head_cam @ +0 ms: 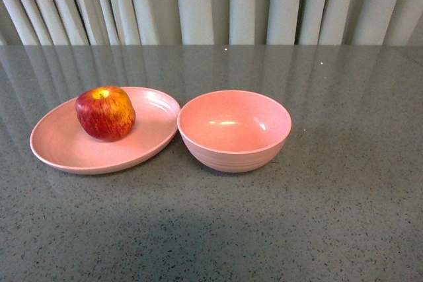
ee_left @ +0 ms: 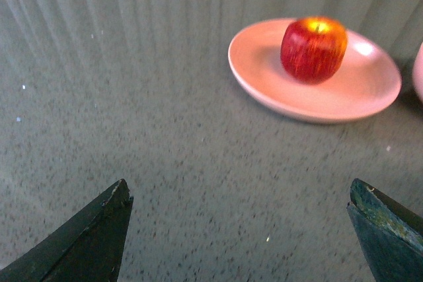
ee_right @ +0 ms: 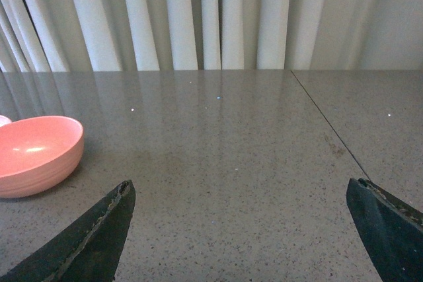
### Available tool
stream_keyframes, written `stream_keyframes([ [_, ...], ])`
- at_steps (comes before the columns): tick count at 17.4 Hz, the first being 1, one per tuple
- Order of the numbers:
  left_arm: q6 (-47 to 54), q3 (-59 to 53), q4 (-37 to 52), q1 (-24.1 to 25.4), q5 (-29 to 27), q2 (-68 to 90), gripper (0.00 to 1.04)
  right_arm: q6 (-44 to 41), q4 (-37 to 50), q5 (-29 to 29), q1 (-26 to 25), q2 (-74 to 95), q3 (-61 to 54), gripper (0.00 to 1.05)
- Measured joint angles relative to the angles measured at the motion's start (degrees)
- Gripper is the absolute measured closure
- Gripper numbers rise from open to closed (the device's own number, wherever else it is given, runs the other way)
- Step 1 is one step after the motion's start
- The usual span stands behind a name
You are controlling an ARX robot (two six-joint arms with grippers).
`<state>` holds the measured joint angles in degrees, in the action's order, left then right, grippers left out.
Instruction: Move apple from plate to bowl
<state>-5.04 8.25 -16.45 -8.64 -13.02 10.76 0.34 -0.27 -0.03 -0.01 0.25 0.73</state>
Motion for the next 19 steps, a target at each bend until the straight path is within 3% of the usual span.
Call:
stream_keyframes([
  [4, 0.7, 5.5, 18.4, 1.4, 6.7, 16.6, 0.07, 0.0, 0.0, 0.0, 0.0, 0.0, 0.0, 0.07],
  [8, 2.6, 18.5, 36.2, -1.8, 15.3, 44.9, 0.07, 0.0, 0.0, 0.0, 0.0, 0.0, 0.0, 0.07],
  [13, 4.4, 33.5, 39.7, -2.4, 16.3, 71.8, 0.07, 0.0, 0.0, 0.0, 0.0, 0.0, 0.0, 0.07],
  [19, 1.4, 41.8, 37.5, -0.6, 15.8, 85.2, 0.07, 0.0, 0.0, 0.0, 0.0, 0.0, 0.0, 0.07],
])
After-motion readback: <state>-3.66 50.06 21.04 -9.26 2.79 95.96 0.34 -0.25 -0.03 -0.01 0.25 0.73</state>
